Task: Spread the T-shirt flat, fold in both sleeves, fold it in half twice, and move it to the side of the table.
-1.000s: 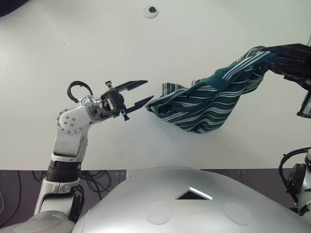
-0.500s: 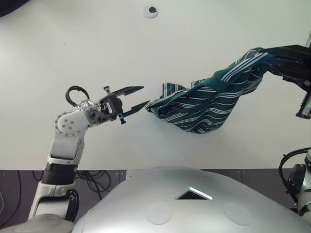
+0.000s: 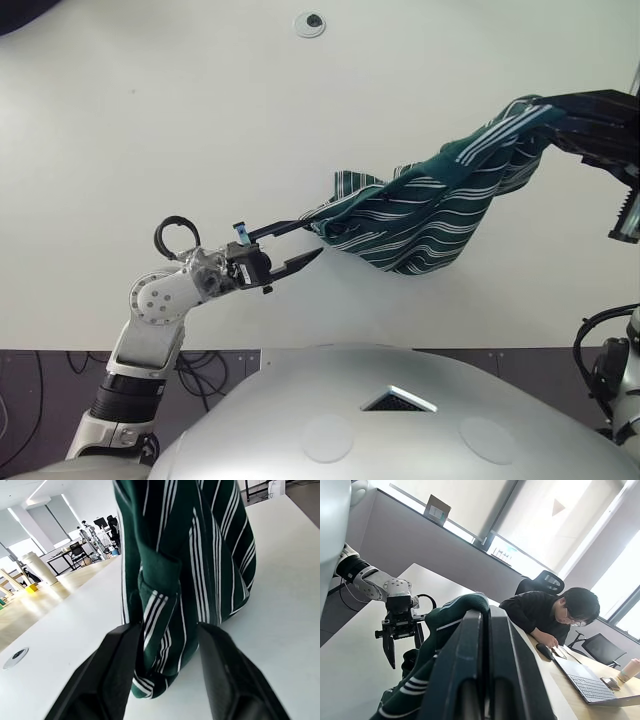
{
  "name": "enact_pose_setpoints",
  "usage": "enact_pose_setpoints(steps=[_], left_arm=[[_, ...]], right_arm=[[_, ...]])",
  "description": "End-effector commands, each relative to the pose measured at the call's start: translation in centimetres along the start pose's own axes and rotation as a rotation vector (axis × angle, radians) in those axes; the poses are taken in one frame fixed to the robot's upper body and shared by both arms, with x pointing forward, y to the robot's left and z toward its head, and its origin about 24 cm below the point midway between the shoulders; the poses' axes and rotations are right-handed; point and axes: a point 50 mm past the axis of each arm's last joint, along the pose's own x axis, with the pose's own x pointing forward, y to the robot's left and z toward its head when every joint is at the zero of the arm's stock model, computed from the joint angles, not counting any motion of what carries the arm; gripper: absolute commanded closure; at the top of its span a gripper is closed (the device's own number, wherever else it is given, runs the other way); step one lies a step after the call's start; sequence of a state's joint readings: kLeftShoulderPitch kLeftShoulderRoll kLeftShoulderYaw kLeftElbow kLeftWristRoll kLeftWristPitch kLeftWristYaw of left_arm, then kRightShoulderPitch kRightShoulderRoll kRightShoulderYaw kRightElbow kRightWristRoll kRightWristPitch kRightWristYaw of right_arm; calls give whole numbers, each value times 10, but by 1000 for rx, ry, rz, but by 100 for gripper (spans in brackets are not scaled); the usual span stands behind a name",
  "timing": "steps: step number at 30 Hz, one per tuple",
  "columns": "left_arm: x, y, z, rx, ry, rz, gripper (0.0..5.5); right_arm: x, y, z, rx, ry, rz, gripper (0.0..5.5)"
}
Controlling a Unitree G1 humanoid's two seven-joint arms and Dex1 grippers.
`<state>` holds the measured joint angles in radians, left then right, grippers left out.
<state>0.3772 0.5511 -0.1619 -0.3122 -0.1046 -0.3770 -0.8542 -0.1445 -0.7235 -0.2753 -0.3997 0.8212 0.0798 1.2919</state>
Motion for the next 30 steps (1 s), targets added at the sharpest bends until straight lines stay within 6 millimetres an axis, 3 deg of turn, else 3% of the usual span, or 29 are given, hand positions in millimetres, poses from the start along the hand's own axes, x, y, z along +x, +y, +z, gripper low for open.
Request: enact_pose_setpoints(steps=[1, 9, 20, 26, 30], left_arm=[[6, -1, -1, 19, 0, -25, 347], [14, -1, -3, 25, -17, -39, 379], [17, 3, -10, 30, 1, -26, 543], [13, 7, -8, 52, 2, -6, 547], [10, 25, 15, 122, -111, 73, 547]], right_arm=[[1, 0, 3, -12, 18, 13, 548], [1, 3, 2, -4, 20, 17, 550], [1, 4, 2, 2, 21, 21, 550], [2, 4, 2, 0, 21, 18, 550], [3, -4, -5, -19, 44, -40, 550]])
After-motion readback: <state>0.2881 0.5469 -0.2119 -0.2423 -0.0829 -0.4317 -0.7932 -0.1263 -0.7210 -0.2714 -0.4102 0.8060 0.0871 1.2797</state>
